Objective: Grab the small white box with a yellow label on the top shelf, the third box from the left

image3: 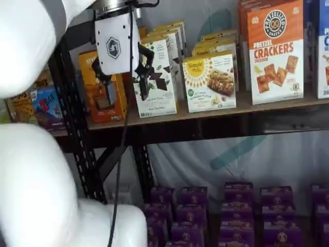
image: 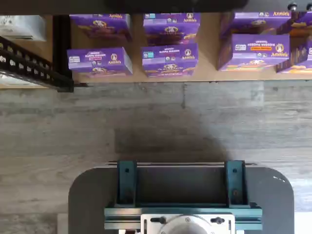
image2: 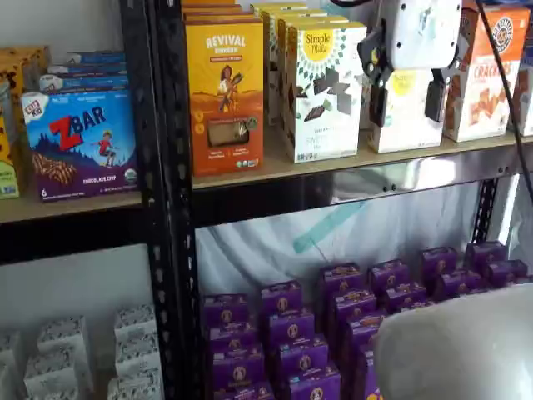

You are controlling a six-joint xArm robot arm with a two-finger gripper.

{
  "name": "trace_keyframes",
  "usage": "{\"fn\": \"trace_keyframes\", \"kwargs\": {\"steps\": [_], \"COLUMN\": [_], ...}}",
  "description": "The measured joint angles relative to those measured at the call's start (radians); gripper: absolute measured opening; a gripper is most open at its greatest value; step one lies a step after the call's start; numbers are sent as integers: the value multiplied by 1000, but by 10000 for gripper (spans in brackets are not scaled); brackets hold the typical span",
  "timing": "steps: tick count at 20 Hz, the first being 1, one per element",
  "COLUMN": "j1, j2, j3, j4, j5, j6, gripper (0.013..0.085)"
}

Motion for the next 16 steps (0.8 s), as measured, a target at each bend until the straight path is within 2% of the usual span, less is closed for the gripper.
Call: {"fn": "trace_keyframes", "kwargs": {"steps": [2, 7, 11, 13, 16], "j1": [-23, -19, -2, -13, -53], "j2": [-7, -16, -27, -18, 5], "j3": [7, 18, 44, 52, 53], "j4": [26, 30, -3, -14, -18], "j5": [-11, -23, -83, -119, -166], "j6": [-12, -7, -4, -19, -59], "gripper": [850, 850, 850, 850, 850]}}
